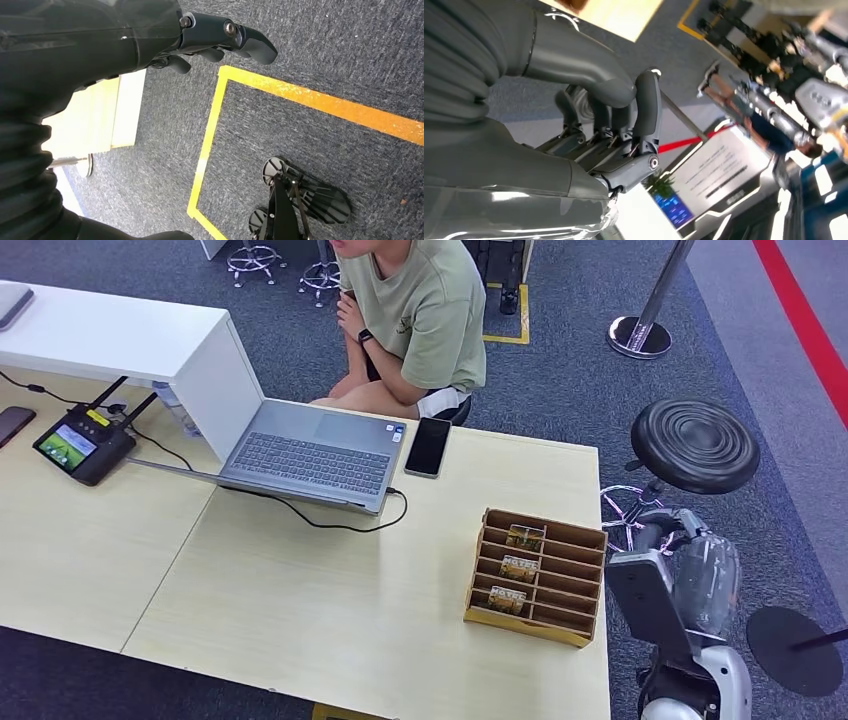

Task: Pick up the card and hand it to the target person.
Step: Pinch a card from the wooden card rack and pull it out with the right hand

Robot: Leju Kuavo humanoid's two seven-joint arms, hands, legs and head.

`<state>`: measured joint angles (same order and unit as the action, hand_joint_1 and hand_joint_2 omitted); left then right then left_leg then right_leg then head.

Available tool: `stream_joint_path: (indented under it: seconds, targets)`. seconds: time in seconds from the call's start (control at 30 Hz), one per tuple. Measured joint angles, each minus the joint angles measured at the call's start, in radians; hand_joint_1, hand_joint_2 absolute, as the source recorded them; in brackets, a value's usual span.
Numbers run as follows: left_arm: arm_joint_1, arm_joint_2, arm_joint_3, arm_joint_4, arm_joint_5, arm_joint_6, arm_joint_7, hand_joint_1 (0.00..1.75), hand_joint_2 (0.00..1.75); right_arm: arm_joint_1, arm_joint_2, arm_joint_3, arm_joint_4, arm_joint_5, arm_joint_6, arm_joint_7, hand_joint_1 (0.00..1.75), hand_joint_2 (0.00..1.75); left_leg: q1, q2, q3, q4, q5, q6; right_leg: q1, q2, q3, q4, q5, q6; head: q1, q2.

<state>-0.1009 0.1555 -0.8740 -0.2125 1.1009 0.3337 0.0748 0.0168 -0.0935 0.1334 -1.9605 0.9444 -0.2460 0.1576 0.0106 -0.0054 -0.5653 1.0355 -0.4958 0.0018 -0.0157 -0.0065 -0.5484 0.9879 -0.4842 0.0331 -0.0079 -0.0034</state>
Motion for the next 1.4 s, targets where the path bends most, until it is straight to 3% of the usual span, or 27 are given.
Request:
stream_joint_path:
  seconds: [0.2,0.5,0.83,1.17,1.4]
  targets:
    - [0.000,0.001,0.000,0.000,0.008,0.000,0.000,0.00,1.75,-0.046,-0.042,0.135,0.009,0.095,0.099,0.122,1.68,1.75,0.000,0.000,0.000,0.000,0.000,0.000,0.000,0.000,0.000,0.000,0.000,0.000,0.000,0.000]
    - [0.000,0.004,0.002,0.000,0.012,0.001,-0.004,0.00,1.75,-0.092,-0.082,0.254,0.060,0.122,0.162,0.193,1.47,1.75,0.000,0.000,0.000,0.000,0.000,0.000,0.000,0.000,0.000,0.000,0.000,0.000,0.000,0.000]
    - [0.000,0.008,0.007,0.000,0.015,0.005,-0.006,0.00,1.75,-0.117,-0.094,0.329,0.141,0.135,0.231,0.278,0.85,1.75,0.000,0.000,0.000,0.000,0.000,0.000,0.000,0.000,0.000,0.000,0.000,0.000,0.000,0.000]
    - [0.000,0.008,0.008,0.000,0.016,0.010,-0.010,0.00,1.75,-0.119,-0.094,0.377,0.198,0.086,0.229,0.277,0.96,1.75,0.000,0.000,0.000,0.000,0.000,0.000,0.000,0.000,0.000,0.000,0.000,0.000,0.000,0.000]
    - [0.001,0.008,0.008,0.000,0.017,0.010,-0.015,0.00,1.75,-0.128,-0.090,0.420,0.232,0.053,0.219,0.265,1.20,1.75,0.000,0.000,0.000,0.000,0.000,0.000,0.000,0.000,0.000,0.000,0.000,0.000,0.000,0.000]
